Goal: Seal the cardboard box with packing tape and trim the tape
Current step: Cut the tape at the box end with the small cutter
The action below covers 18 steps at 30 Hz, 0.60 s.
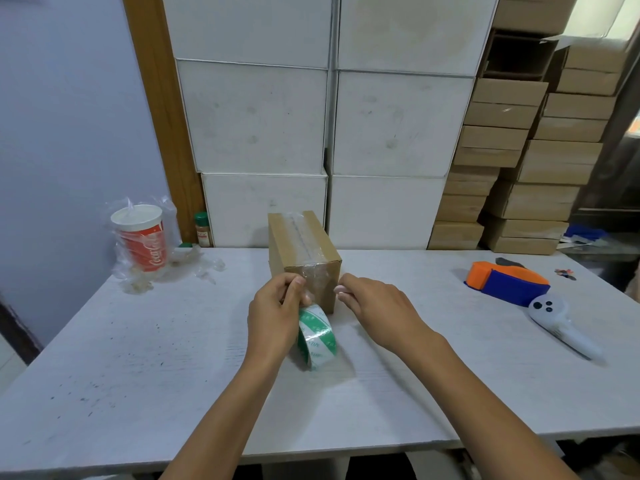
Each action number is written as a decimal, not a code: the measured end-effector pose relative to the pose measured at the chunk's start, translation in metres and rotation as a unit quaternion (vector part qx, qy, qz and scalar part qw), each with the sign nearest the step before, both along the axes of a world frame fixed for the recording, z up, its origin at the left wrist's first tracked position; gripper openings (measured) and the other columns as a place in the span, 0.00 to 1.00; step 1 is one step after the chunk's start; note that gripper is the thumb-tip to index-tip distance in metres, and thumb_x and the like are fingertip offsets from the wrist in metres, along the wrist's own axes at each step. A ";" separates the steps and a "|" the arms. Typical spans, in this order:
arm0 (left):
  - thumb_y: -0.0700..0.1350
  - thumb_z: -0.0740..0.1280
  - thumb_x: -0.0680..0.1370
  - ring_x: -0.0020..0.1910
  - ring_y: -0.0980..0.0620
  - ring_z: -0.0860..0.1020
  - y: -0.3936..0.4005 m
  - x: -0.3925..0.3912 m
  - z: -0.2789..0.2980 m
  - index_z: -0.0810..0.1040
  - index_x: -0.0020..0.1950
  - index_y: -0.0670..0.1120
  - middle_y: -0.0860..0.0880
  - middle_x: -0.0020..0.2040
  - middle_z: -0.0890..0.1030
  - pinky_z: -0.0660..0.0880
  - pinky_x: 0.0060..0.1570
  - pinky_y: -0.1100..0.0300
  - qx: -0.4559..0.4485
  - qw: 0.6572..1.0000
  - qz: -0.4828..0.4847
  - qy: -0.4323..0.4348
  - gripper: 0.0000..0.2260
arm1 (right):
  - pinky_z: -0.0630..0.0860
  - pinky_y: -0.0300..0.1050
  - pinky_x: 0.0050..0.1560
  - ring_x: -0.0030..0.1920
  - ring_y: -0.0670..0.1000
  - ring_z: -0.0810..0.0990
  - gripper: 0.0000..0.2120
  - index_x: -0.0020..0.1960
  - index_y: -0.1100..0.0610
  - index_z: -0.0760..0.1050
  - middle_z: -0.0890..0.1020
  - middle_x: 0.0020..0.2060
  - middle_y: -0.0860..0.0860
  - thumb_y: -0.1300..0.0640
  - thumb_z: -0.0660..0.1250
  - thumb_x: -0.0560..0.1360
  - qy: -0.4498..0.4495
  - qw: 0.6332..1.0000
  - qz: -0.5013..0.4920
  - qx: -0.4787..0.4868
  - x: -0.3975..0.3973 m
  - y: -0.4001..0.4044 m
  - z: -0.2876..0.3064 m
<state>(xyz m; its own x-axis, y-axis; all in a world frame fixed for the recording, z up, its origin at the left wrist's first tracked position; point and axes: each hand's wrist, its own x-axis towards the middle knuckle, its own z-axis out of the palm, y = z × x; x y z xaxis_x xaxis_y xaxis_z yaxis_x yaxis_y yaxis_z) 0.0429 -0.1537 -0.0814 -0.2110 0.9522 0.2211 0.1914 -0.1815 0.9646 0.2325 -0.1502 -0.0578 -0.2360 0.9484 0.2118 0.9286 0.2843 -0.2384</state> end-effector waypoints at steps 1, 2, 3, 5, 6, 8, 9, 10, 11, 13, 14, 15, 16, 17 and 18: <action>0.50 0.67 0.85 0.43 0.51 0.88 0.000 -0.001 0.000 0.83 0.45 0.58 0.52 0.40 0.89 0.85 0.52 0.40 0.001 1.000 -0.002 -0.003 0.11 | 0.80 0.53 0.51 0.56 0.56 0.84 0.09 0.58 0.50 0.74 0.85 0.60 0.43 0.47 0.57 0.88 0.004 1.000 0.000 0.001 0.000 0.000 -0.001; 0.50 0.67 0.85 0.42 0.51 0.88 -0.002 -0.001 0.001 0.83 0.45 0.58 0.51 0.40 0.89 0.85 0.52 0.41 0.004 1.000 -0.004 -0.005 0.10 | 0.80 0.53 0.51 0.56 0.56 0.84 0.09 0.58 0.50 0.74 0.85 0.60 0.42 0.47 0.58 0.88 0.007 1.000 0.000 0.001 0.000 0.000 -0.002; 0.50 0.67 0.86 0.42 0.50 0.88 -0.003 -0.002 0.001 0.83 0.46 0.58 0.50 0.40 0.89 0.85 0.51 0.42 0.009 1.000 -0.009 -0.008 0.10 | 0.80 0.53 0.50 0.56 0.56 0.84 0.09 0.58 0.49 0.74 0.85 0.60 0.42 0.47 0.58 0.87 0.010 1.000 0.002 0.002 -0.002 -0.001 -0.002; 0.50 0.67 0.85 0.43 0.51 0.87 -0.005 -0.005 0.000 0.83 0.48 0.57 0.49 0.40 0.88 0.84 0.47 0.47 0.014 1.000 -0.022 -0.010 0.08 | 0.80 0.53 0.51 0.55 0.56 0.84 0.09 0.58 0.49 0.74 0.86 0.59 0.43 0.47 0.58 0.87 0.019 1.000 0.007 0.004 -0.005 -0.001 -0.003; 0.50 0.68 0.85 0.43 0.54 0.88 -0.007 -0.007 -0.001 0.82 0.49 0.57 0.51 0.42 0.88 0.84 0.45 0.50 0.010 0.999 -0.029 -0.013 0.06 | 0.80 0.54 0.51 0.55 0.56 0.84 0.09 0.58 0.49 0.74 0.86 0.59 0.43 0.46 0.58 0.87 0.022 1.000 0.009 0.004 -0.006 -0.001 -0.003; 0.49 0.70 0.84 0.47 0.59 0.88 -0.011 -0.014 -0.004 0.81 0.52 0.61 0.56 0.46 0.89 0.83 0.46 0.55 -0.011 0.998 -0.051 -0.024 0.05 | 0.80 0.54 0.51 0.54 0.56 0.84 0.09 0.57 0.50 0.74 0.86 0.59 0.43 0.46 0.58 0.87 0.031 0.999 0.012 0.003 -0.006 -0.001 -0.004; 0.47 0.72 0.83 0.48 0.60 0.88 -0.012 -0.018 -0.005 0.81 0.54 0.61 0.57 0.47 0.89 0.83 0.46 0.59 -0.021 0.997 -0.063 -0.032 0.07 | 0.79 0.53 0.50 0.54 0.56 0.84 0.09 0.57 0.50 0.74 0.86 0.59 0.42 0.47 0.58 0.87 0.037 0.999 0.012 0.001 -0.006 0.000 -0.005; 0.45 0.72 0.82 0.49 0.60 0.88 -0.015 -0.023 -0.006 0.80 0.57 0.60 0.57 0.47 0.89 0.83 0.45 0.62 -0.027 0.996 -0.072 -0.042 0.10 | 0.78 0.52 0.49 0.54 0.55 0.84 0.09 0.56 0.50 0.74 0.85 0.59 0.41 0.47 0.58 0.87 0.041 0.999 0.012 -0.002 -0.005 0.000 -0.007; 0.43 0.73 0.82 0.50 0.60 0.88 -0.017 -0.029 -0.007 0.80 0.59 0.59 0.56 0.47 0.89 0.83 0.44 0.66 -0.029 0.996 -0.076 -0.048 0.11 | 0.77 0.51 0.47 0.54 0.54 0.83 0.09 0.56 0.50 0.74 0.85 0.59 0.41 0.47 0.58 0.88 0.045 0.999 0.010 -0.003 -0.005 0.000 -0.008; 0.41 0.73 0.82 0.50 0.60 0.88 -0.022 -0.040 -0.008 0.80 0.63 0.57 0.55 0.47 0.90 0.82 0.44 0.71 -0.027 0.995 -0.076 -0.064 0.13 | 0.76 0.51 0.47 0.54 0.54 0.83 0.09 0.55 0.50 0.73 0.85 0.58 0.41 0.47 0.57 0.88 0.054 0.998 0.009 -0.007 -0.004 0.001 -0.012; 0.41 0.73 0.82 0.51 0.59 0.88 -0.025 -0.045 -0.009 0.80 0.64 0.57 0.55 0.48 0.90 0.82 0.44 0.71 -0.025 0.994 -0.074 -0.073 0.15 | 0.77 0.51 0.48 0.54 0.54 0.83 0.09 0.55 0.49 0.73 0.85 0.57 0.41 0.47 0.57 0.87 0.058 0.998 0.010 -0.010 -0.004 0.000 -0.014; 0.41 0.73 0.82 0.52 0.58 0.88 -0.027 -0.050 -0.010 0.79 0.66 0.59 0.54 0.49 0.90 0.82 0.44 0.71 -0.022 0.994 -0.074 -0.078 0.17 | 0.78 0.52 0.49 0.54 0.54 0.83 0.09 0.54 0.49 0.72 0.85 0.58 0.40 0.46 0.57 0.87 0.064 0.998 0.010 -0.012 -0.005 0.000 -0.016; 0.41 0.73 0.82 0.52 0.58 0.88 -0.030 -0.054 -0.011 0.77 0.68 0.61 0.52 0.49 0.91 0.82 0.44 0.70 -0.023 0.994 -0.074 -0.082 0.20 | 0.79 0.52 0.50 0.55 0.54 0.83 0.08 0.54 0.48 0.71 0.85 0.58 0.40 0.46 0.57 0.87 0.069 0.997 0.012 -0.012 -0.006 -0.001 -0.018; 0.41 0.74 0.81 0.51 0.58 0.88 -0.032 -0.058 -0.014 0.75 0.70 0.63 0.51 0.49 0.91 0.82 0.45 0.68 -0.027 0.994 -0.074 -0.080 0.23 | 0.80 0.53 0.51 0.55 0.54 0.84 0.08 0.54 0.47 0.71 0.85 0.59 0.40 0.46 0.57 0.87 0.075 0.997 0.013 -0.011 -0.007 -0.001 -0.019; 0.41 0.75 0.80 0.51 0.59 0.89 -0.034 -0.063 -0.014 0.73 0.71 0.63 0.49 0.49 0.91 0.81 0.47 0.66 -0.032 0.994 -0.073 -0.078 0.25 | 0.80 0.54 0.52 0.56 0.54 0.84 0.08 0.54 0.47 0.72 0.86 0.59 0.41 0.46 0.57 0.87 0.080 0.997 0.015 -0.011 -0.008 -0.002 -0.021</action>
<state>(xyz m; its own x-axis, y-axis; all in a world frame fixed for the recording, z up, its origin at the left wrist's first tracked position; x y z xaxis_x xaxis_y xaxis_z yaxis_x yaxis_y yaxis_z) -0.0197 -0.1873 -0.0957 -0.0959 0.9863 0.1340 0.0149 -0.1332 0.9910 0.2246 -0.1524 -0.0784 -0.2293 0.9464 0.2275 0.8692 0.3043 -0.3898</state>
